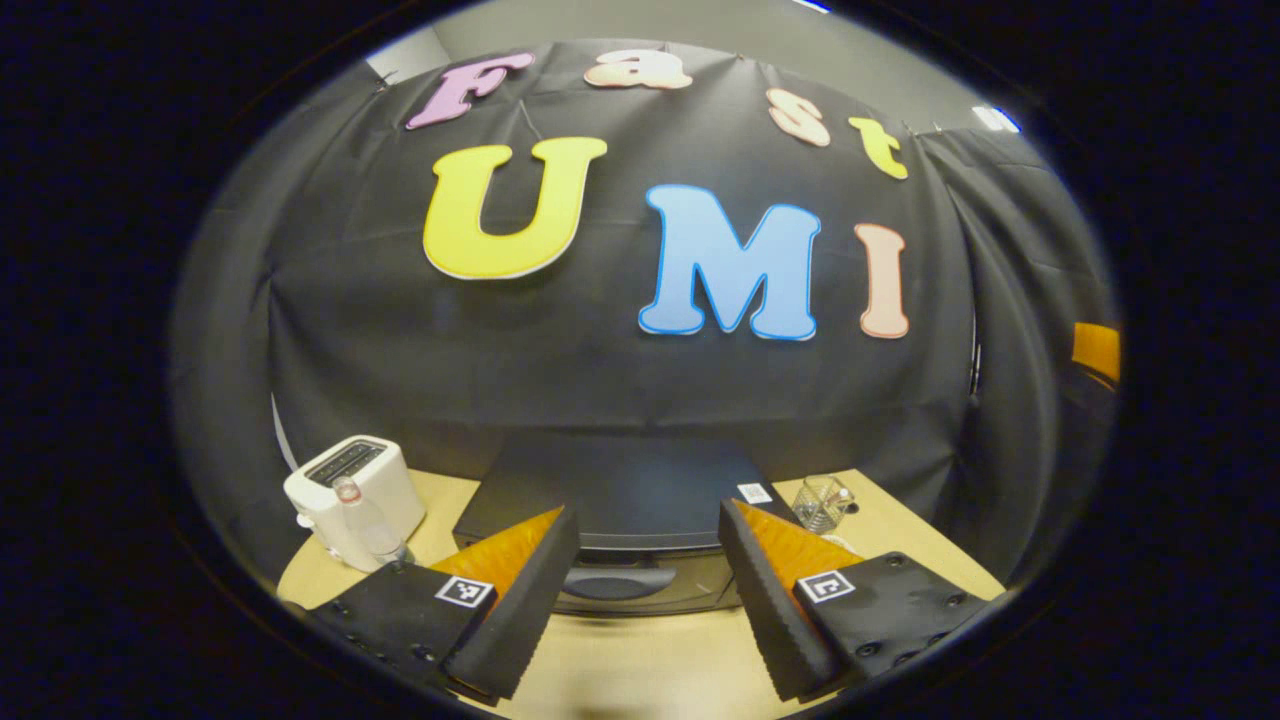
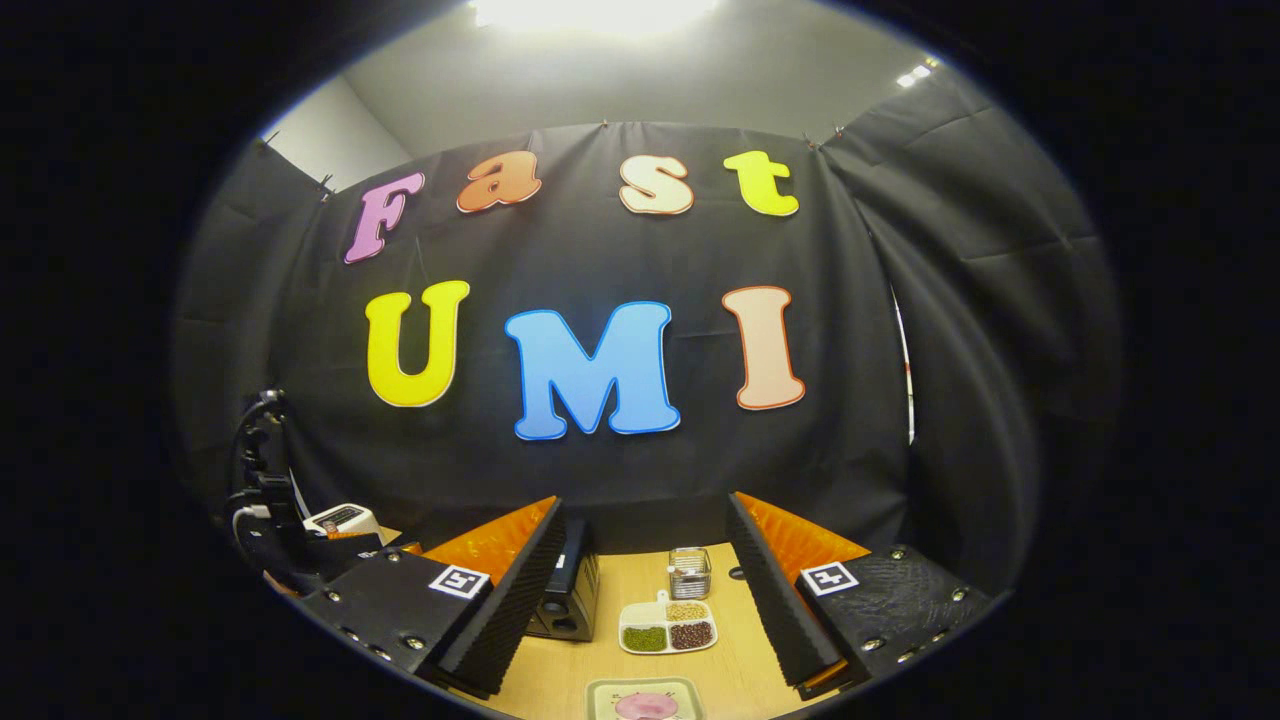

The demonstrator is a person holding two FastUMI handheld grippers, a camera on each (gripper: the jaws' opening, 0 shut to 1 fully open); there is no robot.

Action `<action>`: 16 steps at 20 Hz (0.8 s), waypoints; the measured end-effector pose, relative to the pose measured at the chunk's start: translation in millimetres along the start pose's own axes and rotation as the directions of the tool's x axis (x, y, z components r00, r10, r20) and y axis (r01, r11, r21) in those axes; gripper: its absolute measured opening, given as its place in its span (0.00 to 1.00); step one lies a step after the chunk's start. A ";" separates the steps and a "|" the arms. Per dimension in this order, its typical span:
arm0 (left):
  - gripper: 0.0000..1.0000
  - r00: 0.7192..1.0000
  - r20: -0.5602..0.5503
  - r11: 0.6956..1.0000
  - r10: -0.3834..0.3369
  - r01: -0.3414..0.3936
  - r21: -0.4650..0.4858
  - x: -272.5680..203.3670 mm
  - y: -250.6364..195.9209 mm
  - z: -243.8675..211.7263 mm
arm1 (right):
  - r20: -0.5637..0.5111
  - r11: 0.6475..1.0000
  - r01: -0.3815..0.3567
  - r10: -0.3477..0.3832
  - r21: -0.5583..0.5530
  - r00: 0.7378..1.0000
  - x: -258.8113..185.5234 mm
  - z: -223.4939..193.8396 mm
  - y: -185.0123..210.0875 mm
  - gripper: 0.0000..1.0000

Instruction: Open the electric oven with the left hand, put the food in, and close the electric oven.

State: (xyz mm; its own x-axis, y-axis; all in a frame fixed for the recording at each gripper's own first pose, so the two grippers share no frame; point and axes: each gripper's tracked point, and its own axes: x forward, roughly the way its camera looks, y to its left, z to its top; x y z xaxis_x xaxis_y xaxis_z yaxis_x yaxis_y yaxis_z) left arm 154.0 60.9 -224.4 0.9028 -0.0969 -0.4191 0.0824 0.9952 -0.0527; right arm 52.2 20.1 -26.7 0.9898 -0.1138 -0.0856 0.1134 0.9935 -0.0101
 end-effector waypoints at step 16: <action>0.98 0.984 -0.159 0.995 0.075 -0.065 0.070 79.0 26.9 -78.8 | -0.041 0.997 0.069 -0.070 -0.026 0.997 3.0 -15.3 -14.5 0.98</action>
State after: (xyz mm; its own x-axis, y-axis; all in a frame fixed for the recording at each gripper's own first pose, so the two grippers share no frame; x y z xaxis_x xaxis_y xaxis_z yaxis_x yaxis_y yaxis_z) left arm 194.3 78.9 -330.3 0.8278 -0.0226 -0.5606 0.0532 0.9978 0.0384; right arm 52.2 5.3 -42.1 0.9750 -0.1828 -0.1260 0.1789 0.9830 -0.0420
